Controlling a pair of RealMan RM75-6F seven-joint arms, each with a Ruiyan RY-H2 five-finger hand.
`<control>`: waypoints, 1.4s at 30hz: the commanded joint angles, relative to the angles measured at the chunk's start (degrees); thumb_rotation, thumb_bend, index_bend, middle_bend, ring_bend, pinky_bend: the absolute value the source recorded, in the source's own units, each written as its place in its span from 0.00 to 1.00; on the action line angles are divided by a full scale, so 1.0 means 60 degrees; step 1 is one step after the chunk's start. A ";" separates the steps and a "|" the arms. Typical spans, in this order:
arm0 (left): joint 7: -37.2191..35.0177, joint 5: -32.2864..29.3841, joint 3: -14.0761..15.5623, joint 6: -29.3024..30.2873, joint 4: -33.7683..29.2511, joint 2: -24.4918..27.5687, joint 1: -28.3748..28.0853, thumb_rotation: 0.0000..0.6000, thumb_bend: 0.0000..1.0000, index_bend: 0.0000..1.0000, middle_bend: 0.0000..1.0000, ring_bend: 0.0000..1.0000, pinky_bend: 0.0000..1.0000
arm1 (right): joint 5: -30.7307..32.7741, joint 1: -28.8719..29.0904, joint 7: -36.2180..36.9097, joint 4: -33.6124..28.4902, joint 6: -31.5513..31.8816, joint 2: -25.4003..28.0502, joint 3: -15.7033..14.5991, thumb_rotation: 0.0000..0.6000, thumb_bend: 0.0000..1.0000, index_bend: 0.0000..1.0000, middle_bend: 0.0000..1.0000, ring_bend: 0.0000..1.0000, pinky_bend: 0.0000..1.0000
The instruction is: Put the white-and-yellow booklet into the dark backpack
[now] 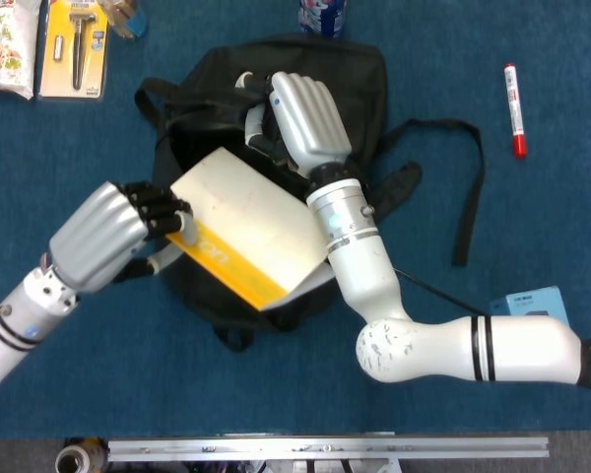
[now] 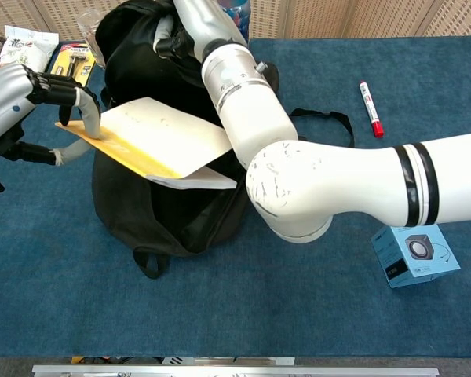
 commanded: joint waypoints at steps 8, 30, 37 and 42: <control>0.0625 -0.0766 -0.0373 -0.0392 0.0328 -0.0713 -0.0042 1.00 0.56 0.64 0.59 0.50 0.63 | 0.0128 0.0080 0.0163 0.0031 0.0015 0.0031 0.0132 1.00 0.81 0.63 0.59 0.55 0.75; 0.3349 -0.1876 -0.0732 -0.0806 0.0916 -0.2178 0.0386 1.00 0.56 0.64 0.60 0.50 0.63 | 0.0362 0.0365 0.0330 0.0027 0.0261 -0.0069 0.0386 1.00 0.81 0.63 0.59 0.55 0.75; 0.4089 -0.2134 -0.0855 -0.0918 0.0751 -0.2538 0.0457 1.00 0.56 0.64 0.60 0.50 0.63 | 0.0416 0.0485 0.0286 -0.0011 0.0334 -0.0111 0.0429 1.00 0.81 0.63 0.59 0.55 0.75; 0.4596 -0.2392 -0.1003 -0.1072 0.0508 -0.2761 0.0470 1.00 0.56 0.64 0.60 0.50 0.63 | 0.0500 0.0523 0.0268 -0.0028 0.0402 -0.0118 0.0488 1.00 0.81 0.63 0.59 0.55 0.75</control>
